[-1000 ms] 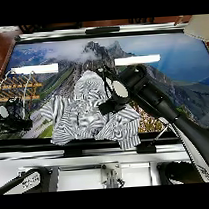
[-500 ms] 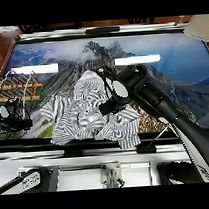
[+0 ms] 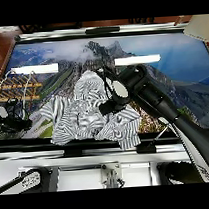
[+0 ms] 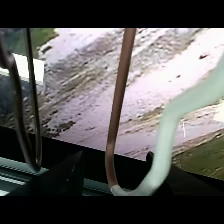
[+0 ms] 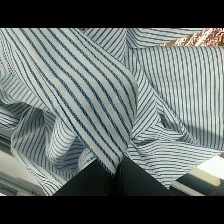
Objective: Fold the shirts.
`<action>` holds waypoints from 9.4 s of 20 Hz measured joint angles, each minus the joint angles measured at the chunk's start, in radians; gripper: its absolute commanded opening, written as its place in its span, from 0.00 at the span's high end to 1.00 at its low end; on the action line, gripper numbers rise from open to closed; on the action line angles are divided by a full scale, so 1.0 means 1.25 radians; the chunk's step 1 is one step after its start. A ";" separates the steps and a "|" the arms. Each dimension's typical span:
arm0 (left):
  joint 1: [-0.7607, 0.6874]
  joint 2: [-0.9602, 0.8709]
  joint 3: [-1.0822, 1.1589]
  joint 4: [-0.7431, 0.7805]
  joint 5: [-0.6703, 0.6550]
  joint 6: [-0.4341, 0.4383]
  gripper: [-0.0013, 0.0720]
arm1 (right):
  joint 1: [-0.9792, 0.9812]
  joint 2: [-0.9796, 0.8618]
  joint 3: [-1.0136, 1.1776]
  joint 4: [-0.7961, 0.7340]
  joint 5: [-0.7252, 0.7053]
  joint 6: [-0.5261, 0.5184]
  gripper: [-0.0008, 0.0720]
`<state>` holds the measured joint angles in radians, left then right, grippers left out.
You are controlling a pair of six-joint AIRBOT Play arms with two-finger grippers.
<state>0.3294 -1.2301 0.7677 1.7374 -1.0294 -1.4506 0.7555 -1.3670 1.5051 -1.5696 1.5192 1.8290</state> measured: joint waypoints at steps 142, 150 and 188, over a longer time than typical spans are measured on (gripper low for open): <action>-0.878 0.214 0.070 -0.144 -0.184 0.215 0.92 | -0.358 -0.050 0.070 0.117 0.114 -1.346 0.75; -0.880 0.214 0.074 -0.139 -0.124 0.222 0.25 | -0.349 -0.069 0.069 0.164 0.150 -1.111 0.87; -0.562 0.079 0.027 -0.875 0.247 -0.020 0.17 | -0.349 0.258 0.068 0.229 0.059 -0.594 0.87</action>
<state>-0.3733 -1.1313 0.8009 0.6434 -0.7208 -1.4757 0.3195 -1.0447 1.5906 -1.2827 1.5925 1.0870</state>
